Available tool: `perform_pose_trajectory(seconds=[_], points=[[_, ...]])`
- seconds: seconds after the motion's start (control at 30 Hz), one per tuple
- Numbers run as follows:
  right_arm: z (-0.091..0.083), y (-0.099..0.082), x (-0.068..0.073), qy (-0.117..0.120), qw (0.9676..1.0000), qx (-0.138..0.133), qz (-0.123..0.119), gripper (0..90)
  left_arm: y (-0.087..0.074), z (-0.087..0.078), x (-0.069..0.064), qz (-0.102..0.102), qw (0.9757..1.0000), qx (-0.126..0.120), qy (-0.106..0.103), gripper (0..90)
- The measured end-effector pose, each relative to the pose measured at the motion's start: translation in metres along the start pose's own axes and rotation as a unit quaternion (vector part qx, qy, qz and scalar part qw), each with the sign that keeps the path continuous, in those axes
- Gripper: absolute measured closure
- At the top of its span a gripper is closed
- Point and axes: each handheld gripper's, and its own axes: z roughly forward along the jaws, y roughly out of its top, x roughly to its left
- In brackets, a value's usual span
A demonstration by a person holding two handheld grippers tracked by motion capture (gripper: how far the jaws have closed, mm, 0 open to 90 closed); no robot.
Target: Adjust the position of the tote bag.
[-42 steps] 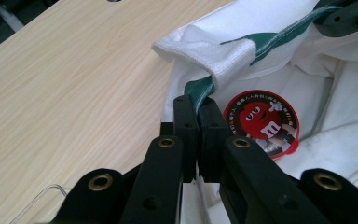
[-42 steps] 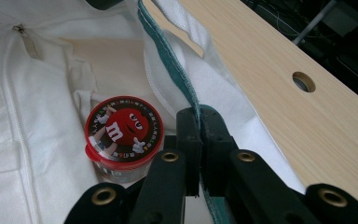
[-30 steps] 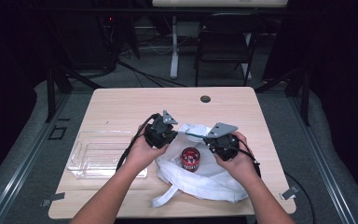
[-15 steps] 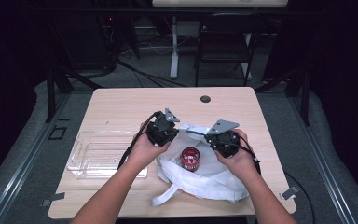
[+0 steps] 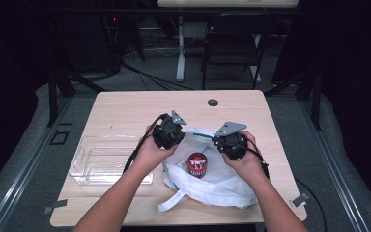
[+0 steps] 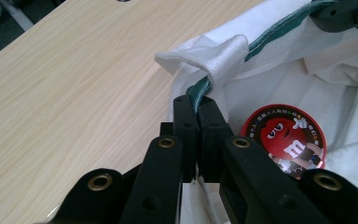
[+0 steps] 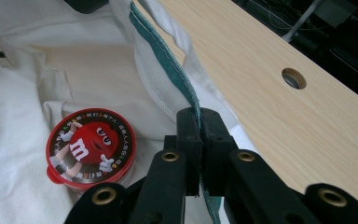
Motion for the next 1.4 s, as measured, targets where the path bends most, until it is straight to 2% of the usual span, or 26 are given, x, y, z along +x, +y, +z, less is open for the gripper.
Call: perform_pose_trajectory(seconds=[0.63, 0.9, 1.4], points=[[0.014, 0.001, -0.009, -0.009, 0.9998, 0.008, 0.013, 87.9, 0.001, 0.011, 0.002, -0.001, 0.9999, 0.012, 0.004, 88.3], [0.019, 0.002, -0.012, -0.01, 0.9997, 0.01, 0.022, 87.9, 0.002, 0.016, 0.005, -0.008, 0.9999, 0.013, 0.004, 88.2], [0.027, 0.003, -0.013, -0.023, 0.9993, 0.019, 0.022, 88.0, 0.002, 0.025, 0.008, -0.011, 0.9996, 0.024, 0.004, 88.3]])
